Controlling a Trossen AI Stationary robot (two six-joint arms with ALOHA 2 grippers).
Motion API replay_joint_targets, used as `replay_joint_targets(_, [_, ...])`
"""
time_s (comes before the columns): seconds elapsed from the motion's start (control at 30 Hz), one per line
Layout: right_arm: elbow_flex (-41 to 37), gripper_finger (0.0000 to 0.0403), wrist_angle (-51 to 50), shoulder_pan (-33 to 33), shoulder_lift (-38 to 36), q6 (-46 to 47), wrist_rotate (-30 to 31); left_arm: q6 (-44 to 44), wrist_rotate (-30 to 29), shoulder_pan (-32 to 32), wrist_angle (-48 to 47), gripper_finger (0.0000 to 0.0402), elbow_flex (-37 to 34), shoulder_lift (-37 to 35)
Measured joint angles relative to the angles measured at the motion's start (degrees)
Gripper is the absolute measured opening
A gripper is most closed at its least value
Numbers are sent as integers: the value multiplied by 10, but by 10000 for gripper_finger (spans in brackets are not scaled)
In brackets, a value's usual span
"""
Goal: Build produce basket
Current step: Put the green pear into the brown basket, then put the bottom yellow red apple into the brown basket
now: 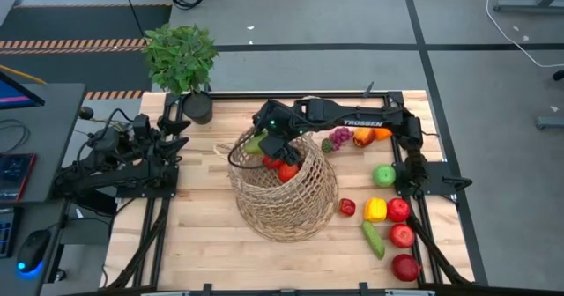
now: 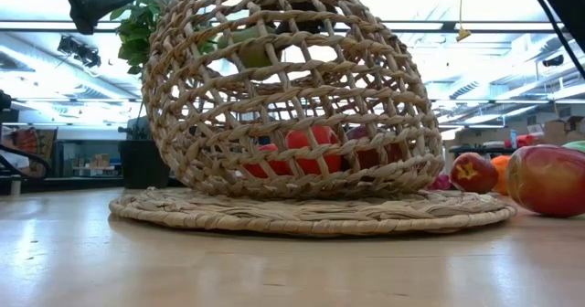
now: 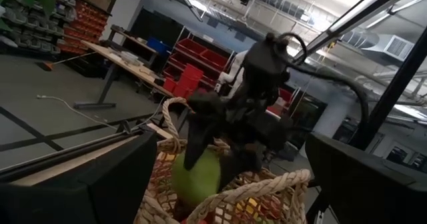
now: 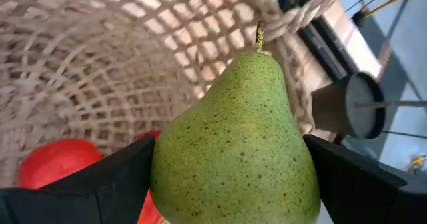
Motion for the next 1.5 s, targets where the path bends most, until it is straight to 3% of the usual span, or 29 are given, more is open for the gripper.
replay_joint_targets(0.47, [-139,369,1,-5,-1,7,-39,0,0,0,0,390,0,0])
replay_joint_targets(0.63, [-163,370,-11,-6,-1,84,-39,0,0,0,0,390,0,0])
replay_joint_targets(0.77, [-163,388,-7,-6,-1,151,-59,0,0,0,0,390,0,0])
replay_joint_targets(1.07, [-160,398,-18,1,-11,198,-70,0,0,0,0,390,0,0])
replay_joint_targets(1.33, [-88,399,-12,-9,-51,208,-68,0,0,0,0,390,0,0])
replay_joint_targets(1.5, [-47,399,-12,-32,-85,207,-20,0,0,0,0,390,0,0])
